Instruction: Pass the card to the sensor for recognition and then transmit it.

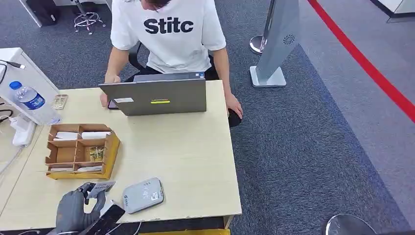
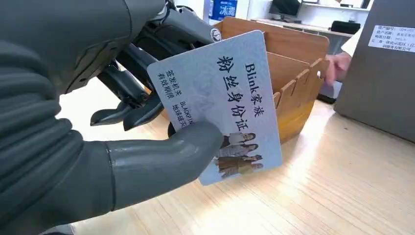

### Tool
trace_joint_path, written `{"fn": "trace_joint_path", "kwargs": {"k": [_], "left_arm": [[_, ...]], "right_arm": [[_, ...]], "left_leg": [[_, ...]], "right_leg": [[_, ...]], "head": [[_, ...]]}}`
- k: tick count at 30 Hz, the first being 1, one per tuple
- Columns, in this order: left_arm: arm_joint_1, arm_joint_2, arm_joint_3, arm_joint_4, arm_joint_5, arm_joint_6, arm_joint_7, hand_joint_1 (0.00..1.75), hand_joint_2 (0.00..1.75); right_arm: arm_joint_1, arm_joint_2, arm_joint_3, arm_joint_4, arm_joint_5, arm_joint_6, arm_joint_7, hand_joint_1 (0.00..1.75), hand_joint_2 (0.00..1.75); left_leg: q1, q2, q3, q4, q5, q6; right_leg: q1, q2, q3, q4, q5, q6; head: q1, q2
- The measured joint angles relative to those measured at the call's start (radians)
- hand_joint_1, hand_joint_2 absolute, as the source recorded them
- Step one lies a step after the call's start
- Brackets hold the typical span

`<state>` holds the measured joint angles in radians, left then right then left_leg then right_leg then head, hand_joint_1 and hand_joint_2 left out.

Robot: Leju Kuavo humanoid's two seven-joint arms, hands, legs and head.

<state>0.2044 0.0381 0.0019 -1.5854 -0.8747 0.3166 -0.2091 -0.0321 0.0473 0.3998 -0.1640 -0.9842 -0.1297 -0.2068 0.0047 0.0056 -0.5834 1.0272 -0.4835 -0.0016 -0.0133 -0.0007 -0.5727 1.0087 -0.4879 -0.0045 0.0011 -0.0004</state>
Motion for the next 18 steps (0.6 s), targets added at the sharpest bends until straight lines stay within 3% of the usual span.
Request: {"fn": "trace_joint_path", "kwargs": {"k": [8,18], "left_arm": [[-0.072,-0.024,-0.041,0.056,0.0,0.003,0.003,1.75,1.75],[-0.11,-0.031,-0.087,0.135,0.03,-0.021,0.018,1.75,1.75]], "right_arm": [[-0.002,0.0,0.001,0.0,0.005,0.015,0.005,0.0,1.75],[-0.001,0.008,0.0,0.0,-0.013,0.015,0.062,0.0,1.75]], "left_leg": [[0.0,0.0,0.001,0.0,0.0,0.0],[0.0,0.0,0.001,0.0,0.0,0.0]], "right_leg": [[0.0,-0.001,0.001,0.0,0.0,0.0],[0.0,0.0,0.001,0.0,0.0,0.0]], "head": [[0.0,0.0],[0.0,0.0]]}}
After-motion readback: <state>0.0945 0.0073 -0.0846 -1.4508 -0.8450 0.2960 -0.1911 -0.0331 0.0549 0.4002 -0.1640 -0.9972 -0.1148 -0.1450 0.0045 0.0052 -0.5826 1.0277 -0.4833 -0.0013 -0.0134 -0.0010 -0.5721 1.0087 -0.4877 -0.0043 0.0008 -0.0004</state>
